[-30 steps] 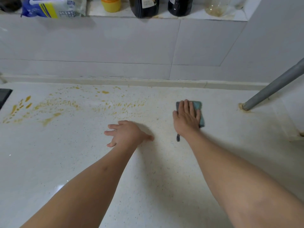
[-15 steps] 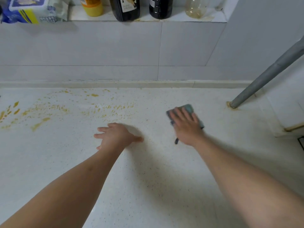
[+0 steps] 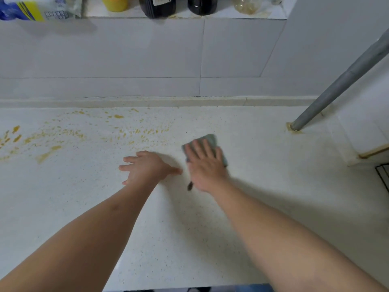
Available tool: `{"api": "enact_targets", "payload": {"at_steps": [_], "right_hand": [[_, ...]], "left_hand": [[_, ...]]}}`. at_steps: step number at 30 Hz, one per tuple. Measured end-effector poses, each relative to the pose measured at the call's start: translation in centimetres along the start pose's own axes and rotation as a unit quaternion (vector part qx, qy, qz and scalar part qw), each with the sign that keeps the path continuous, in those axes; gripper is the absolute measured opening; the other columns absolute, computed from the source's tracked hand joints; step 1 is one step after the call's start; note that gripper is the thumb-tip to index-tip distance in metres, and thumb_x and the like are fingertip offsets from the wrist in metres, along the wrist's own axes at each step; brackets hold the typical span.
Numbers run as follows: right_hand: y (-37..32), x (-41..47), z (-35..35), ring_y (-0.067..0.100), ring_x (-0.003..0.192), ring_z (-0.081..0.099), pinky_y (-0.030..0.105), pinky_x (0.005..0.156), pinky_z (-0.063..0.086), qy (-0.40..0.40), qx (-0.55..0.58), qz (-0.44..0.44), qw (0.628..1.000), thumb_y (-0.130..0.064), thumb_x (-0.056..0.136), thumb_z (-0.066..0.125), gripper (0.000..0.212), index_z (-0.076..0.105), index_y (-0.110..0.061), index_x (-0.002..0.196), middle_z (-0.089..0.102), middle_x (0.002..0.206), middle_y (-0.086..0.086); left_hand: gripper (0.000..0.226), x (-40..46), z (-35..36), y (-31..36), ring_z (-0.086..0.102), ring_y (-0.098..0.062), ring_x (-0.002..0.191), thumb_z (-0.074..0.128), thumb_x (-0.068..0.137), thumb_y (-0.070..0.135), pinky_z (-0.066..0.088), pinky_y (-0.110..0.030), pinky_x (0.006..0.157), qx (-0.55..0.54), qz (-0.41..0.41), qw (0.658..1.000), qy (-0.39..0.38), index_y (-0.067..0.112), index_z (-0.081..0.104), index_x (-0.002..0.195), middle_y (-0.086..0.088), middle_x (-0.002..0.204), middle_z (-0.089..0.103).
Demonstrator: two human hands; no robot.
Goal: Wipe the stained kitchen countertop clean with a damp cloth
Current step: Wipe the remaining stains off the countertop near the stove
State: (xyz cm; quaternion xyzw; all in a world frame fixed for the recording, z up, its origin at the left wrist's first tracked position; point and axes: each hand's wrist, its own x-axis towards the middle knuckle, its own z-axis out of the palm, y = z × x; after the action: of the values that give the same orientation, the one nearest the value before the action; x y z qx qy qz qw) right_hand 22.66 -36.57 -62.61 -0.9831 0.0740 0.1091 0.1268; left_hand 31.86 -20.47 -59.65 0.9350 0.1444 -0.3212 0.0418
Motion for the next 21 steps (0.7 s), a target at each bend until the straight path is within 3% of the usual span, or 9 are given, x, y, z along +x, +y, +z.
{"api": "enact_targets", "payload": {"at_steps": [2,5,10,14,18,21], "right_hand": [[-2.2,-1.0,0.6,0.023,0.156,-0.016,0.055,0.124,-0.012,-0.037,0.007,-0.065,0.997,-0.04,0.106,0.018,0.059,-0.003,-0.036,0.162,-0.012,0.169,-0.013],[1.4,-1.3,-0.3,0.018,0.156,-0.018,0.052,0.124,-0.013,-0.038,-0.007,-0.095,0.995,-0.046,0.105,0.01,0.059,-0.005,-0.039,0.161,-0.013,0.169,-0.014],[13.8,-3.5,-2.3,0.018,0.156,-0.015,0.052,0.125,-0.003,-0.001,-0.017,0.056,0.998,-0.051,0.103,0.004,0.059,-0.01,-0.042,0.16,-0.017,0.168,-0.017],[21.2,-6.5,-3.3,0.019,0.156,-0.008,0.052,0.124,0.003,0.022,-0.001,0.205,0.978,-0.049,0.103,0.007,0.058,-0.009,-0.042,0.159,-0.011,0.169,-0.017],[20.3,-8.9,-2.4,0.022,0.157,-0.009,0.056,0.124,0.001,0.039,0.035,0.336,0.94,-0.047,0.104,0.009,0.057,-0.007,-0.041,0.159,-0.009,0.17,-0.013],[15.0,-9.0,-1.1,0.025,0.157,-0.009,0.059,0.123,-0.002,0.052,0.038,0.361,0.93,-0.046,0.105,0.008,0.058,-0.005,-0.038,0.161,-0.008,0.171,-0.01]], "left_hand": [[0.19,-0.2,0.2,-0.4,0.006,-0.057,0.152,0.074,0.016,0.096,0.021,-0.073,0.114,0.005,0.001,1.0,0.001,0.001,-0.006,0.16,-0.037,0.164,0.003],[0.188,0.0,0.4,-0.5,0.011,-0.057,0.151,0.069,0.019,0.099,0.018,-0.069,0.118,0.039,-0.002,0.999,0.017,0.0,-0.003,0.161,-0.039,0.163,0.008],[0.185,0.2,0.3,-0.3,0.012,-0.058,0.15,0.071,0.02,0.098,0.013,-0.066,0.12,0.047,-0.014,0.999,0.02,0.002,0.001,0.162,-0.038,0.163,0.009],[0.184,0.0,0.4,-0.3,0.012,-0.056,0.151,0.074,0.017,0.096,0.013,-0.064,0.122,0.029,-0.016,0.999,0.028,0.004,0.007,0.162,-0.036,0.164,0.01],[0.174,-0.7,0.4,-0.7,0.011,-0.053,0.152,0.076,0.028,0.095,0.015,-0.062,0.123,0.009,-0.003,0.999,0.033,0.003,0.011,0.161,-0.033,0.165,0.013],[0.142,-1.0,0.1,-1.7,0.029,-0.045,0.147,0.068,0.045,0.098,0.031,-0.056,0.119,0.005,0.033,0.999,0.042,0.004,0.041,0.148,-0.026,0.153,0.04]]}}
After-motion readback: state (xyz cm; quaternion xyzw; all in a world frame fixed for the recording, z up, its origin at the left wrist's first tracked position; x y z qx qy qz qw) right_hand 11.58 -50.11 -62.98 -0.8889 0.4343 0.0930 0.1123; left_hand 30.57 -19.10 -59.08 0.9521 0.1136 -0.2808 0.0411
